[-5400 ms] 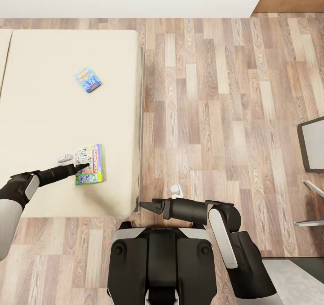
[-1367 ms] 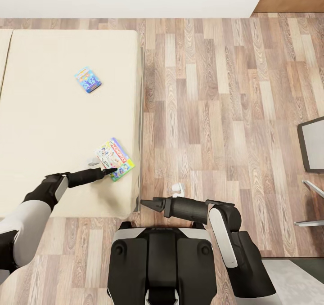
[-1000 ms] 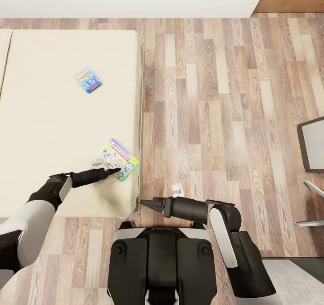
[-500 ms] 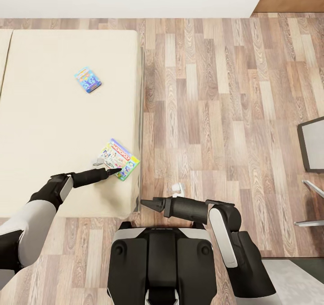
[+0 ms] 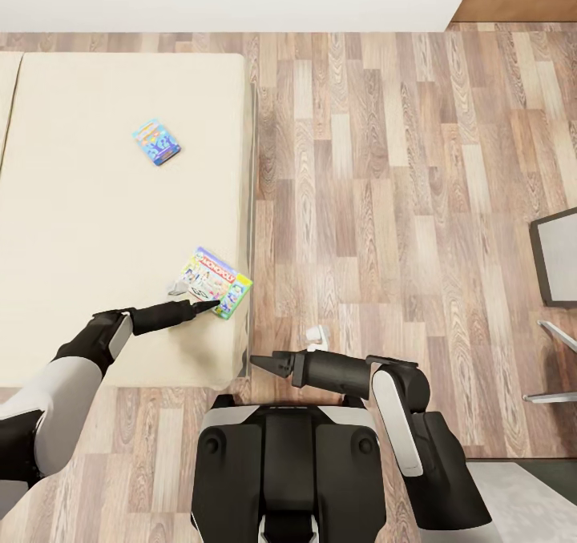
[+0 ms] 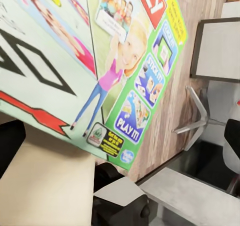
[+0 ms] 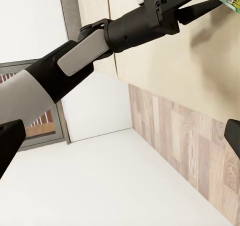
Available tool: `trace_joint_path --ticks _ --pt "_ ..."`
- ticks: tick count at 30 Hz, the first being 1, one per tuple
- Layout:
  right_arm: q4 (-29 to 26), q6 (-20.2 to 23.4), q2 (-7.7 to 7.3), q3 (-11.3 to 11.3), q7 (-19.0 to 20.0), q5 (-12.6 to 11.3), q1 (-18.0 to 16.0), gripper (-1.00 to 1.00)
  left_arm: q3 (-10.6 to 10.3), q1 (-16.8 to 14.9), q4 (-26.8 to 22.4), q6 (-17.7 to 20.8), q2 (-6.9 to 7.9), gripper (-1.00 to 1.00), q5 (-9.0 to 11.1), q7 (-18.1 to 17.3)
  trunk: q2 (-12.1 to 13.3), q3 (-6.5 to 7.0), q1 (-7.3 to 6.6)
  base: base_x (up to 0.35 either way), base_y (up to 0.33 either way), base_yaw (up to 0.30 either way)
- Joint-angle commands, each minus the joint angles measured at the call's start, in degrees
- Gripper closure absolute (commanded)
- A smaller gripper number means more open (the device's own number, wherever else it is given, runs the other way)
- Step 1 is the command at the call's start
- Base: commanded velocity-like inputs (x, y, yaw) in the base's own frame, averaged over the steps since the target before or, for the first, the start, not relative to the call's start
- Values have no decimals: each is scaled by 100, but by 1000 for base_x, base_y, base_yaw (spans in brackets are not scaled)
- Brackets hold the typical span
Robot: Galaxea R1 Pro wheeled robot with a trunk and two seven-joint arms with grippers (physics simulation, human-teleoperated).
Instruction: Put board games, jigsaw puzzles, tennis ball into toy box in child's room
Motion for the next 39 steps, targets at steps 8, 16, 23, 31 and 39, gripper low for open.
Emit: trace_joint_path --ticks 8,16,23,31,39 --pt "-2 25 3 -6 27 14 -2 -100 25 6 4 58 -98 -100 -4 -28 -9 -6 3 0 0 0" --pt "-2 25 5 -5 27 12 -2 -100 25 7 5 58 -133 -100 -4 -32 -9 -6 3 0 0 0" --pt "-2 25 4 -6 27 12 -2 -100 25 7 2 58 -127 -100 -11 -32 -9 -6 3 0 0 0" --pt "-2 25 8 -6 27 12 -2 -100 34 7 0 66 -61 -100 -34 -37 -9 -6 3 0 0 0" --pt "0 25 8 -6 27 12 0 -100 -1 7 -13 265 192 -100 -44 -28 -9 -6 3 0 0 0"
